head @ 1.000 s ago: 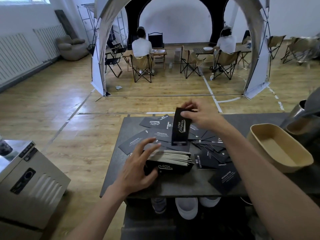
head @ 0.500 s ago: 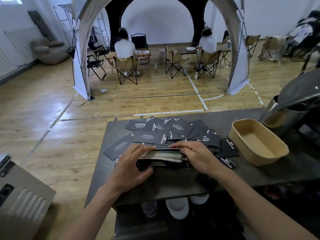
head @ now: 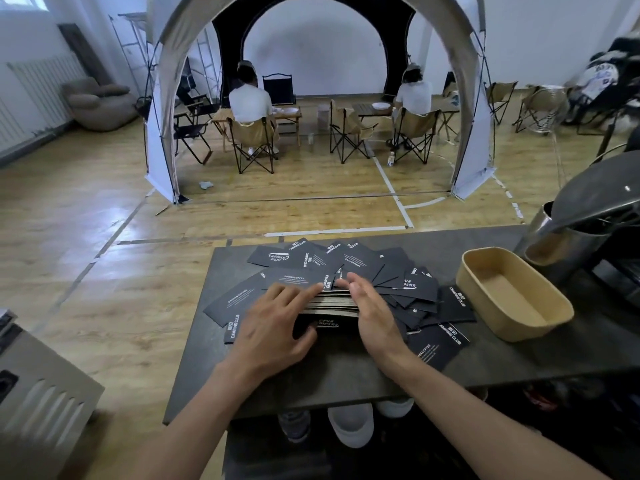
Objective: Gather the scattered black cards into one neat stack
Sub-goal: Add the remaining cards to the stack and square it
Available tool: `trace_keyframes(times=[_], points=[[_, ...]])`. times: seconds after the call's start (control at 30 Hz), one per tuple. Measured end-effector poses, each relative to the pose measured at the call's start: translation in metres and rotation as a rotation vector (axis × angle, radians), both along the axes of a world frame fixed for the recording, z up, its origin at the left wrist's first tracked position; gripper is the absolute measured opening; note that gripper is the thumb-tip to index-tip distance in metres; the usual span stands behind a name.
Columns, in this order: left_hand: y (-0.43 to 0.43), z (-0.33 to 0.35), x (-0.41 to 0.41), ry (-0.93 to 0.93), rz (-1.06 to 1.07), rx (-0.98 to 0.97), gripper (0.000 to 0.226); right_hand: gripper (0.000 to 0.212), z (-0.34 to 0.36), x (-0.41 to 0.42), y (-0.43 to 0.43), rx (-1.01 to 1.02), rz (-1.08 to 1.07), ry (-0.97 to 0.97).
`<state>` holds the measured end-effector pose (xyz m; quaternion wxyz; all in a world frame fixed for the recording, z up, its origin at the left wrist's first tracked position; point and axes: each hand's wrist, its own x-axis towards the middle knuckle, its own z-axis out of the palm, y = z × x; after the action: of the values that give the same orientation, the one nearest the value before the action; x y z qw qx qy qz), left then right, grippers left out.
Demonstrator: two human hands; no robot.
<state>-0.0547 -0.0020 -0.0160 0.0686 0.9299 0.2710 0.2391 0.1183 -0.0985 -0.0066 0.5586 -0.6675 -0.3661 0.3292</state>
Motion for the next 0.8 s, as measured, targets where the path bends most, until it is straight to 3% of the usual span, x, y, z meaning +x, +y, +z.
trace_keyframes(times=[0.1,0.27,0.37,0.43,0.5,0.67,0.8], points=[[-0.008,0.0,0.002,0.023,0.05,0.035,0.076,0.028,-0.007,-0.004,0.005,0.087,-0.088,-0.073],[-0.005,-0.001,0.0,0.054,0.004,0.081,0.062,0.028,0.004,0.013,0.016,-0.037,0.107,-0.152],[-0.001,-0.002,0.001,0.047,0.0,0.078,0.06,0.024,0.025,0.061,0.044,-0.083,-0.008,-0.496],[0.0,-0.003,0.001,0.03,-0.009,0.061,0.059,0.039,0.032,0.084,0.057,-0.272,0.052,-0.791],[0.001,-0.002,0.001,0.015,-0.016,0.051,0.058,0.042,0.032,0.09,0.061,-0.446,0.135,-0.918],[-0.001,-0.002,0.0,0.013,-0.034,0.038,0.057,0.046,0.041,0.084,0.054,-0.445,0.027,-1.021],[-0.003,-0.002,-0.003,0.0,-0.031,0.025,0.064,0.046,0.069,0.083,0.028,-0.601,-0.045,-1.017]])
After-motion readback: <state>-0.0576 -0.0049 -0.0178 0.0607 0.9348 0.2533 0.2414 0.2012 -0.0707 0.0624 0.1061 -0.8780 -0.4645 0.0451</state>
